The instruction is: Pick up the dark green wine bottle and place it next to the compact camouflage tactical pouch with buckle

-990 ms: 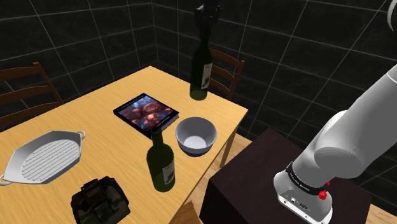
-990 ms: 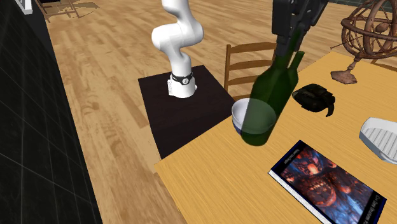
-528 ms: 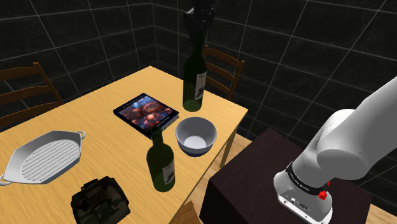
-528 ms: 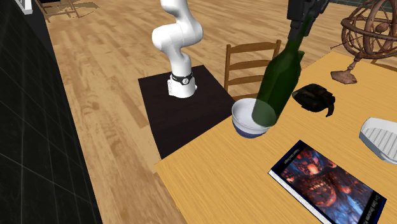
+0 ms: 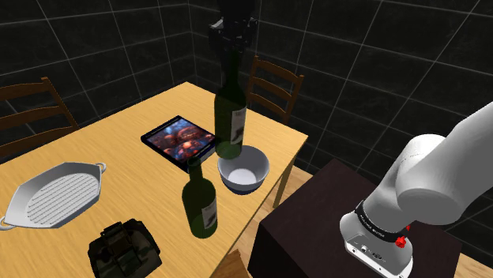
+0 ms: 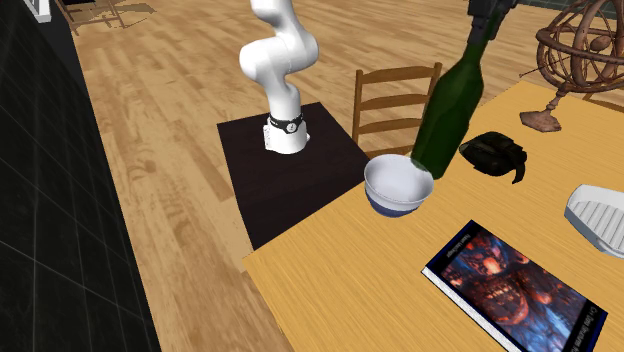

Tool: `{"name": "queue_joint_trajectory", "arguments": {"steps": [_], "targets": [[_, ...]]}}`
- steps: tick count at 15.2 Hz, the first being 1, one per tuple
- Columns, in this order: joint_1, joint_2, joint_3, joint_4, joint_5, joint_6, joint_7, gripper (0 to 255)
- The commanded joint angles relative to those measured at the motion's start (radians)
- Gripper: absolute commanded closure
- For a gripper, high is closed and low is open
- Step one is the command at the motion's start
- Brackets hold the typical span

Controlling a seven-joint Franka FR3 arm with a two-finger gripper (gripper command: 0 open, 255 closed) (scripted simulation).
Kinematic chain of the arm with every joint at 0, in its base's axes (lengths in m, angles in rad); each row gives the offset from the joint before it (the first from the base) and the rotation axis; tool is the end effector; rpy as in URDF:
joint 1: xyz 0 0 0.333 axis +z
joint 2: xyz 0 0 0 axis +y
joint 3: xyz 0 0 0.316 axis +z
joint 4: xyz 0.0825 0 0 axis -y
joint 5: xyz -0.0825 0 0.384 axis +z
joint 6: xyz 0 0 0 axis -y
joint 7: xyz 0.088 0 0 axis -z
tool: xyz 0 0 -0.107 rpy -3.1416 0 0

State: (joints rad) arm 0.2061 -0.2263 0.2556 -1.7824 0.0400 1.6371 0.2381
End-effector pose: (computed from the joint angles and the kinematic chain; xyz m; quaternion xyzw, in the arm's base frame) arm 0.4313 0.2354 0.6439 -0.9933 -0.1088 -0.0376 0.0047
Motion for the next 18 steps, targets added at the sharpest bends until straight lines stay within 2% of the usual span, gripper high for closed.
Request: {"name": "queue_joint_trajectory", "arguments": {"steps": [1, 11, 18], "targets": [[0.020, -0.003, 0.034, 0.000, 0.004, -0.001, 0.054, 255], [0.113, 0.054, 0.198, 0.072, -0.004, -0.016, 0.313, 255], [0.188, 0.174, 0.323, 0.198, -0.063, -0.040, 0.517, 255]]}}
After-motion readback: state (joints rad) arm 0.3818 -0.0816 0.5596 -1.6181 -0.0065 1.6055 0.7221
